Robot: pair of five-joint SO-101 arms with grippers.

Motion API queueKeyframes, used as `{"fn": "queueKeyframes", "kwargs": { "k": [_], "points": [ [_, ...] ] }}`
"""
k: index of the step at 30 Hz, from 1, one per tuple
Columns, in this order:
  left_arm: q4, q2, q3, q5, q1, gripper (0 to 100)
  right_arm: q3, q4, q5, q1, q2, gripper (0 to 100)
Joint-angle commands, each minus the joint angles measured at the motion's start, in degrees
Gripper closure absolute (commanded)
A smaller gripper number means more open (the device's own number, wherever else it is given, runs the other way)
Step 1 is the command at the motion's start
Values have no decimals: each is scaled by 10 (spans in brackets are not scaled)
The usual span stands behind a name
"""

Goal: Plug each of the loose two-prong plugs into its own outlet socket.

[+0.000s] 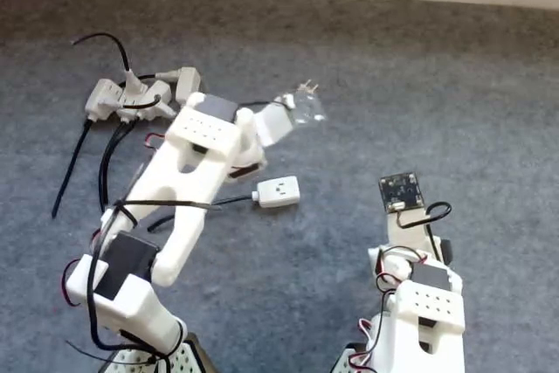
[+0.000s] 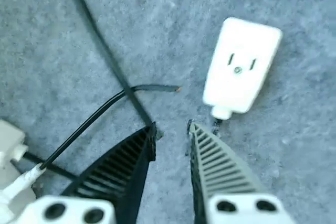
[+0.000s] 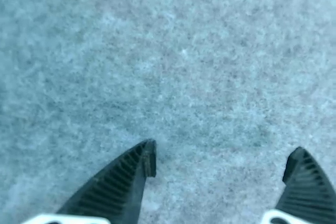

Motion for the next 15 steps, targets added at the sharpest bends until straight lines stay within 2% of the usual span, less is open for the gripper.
{"fn": "queueKeyframes", "kwargs": {
  "k": [1, 6, 10, 15],
  "points": [
    [-6, -24, -13, 31, 46, 891, -2, -7, 7, -14, -1, 626],
    [-16, -23, 46, 37, 87, 891, -2, -7, 7, -14, -1, 626],
    [-104, -23, 109, 37, 84, 892, -2, -7, 8, -14, -1, 626],
    [-147, -8, 171, 37, 80, 892, -2, -7, 8, -14, -1, 626]
  ]
}}
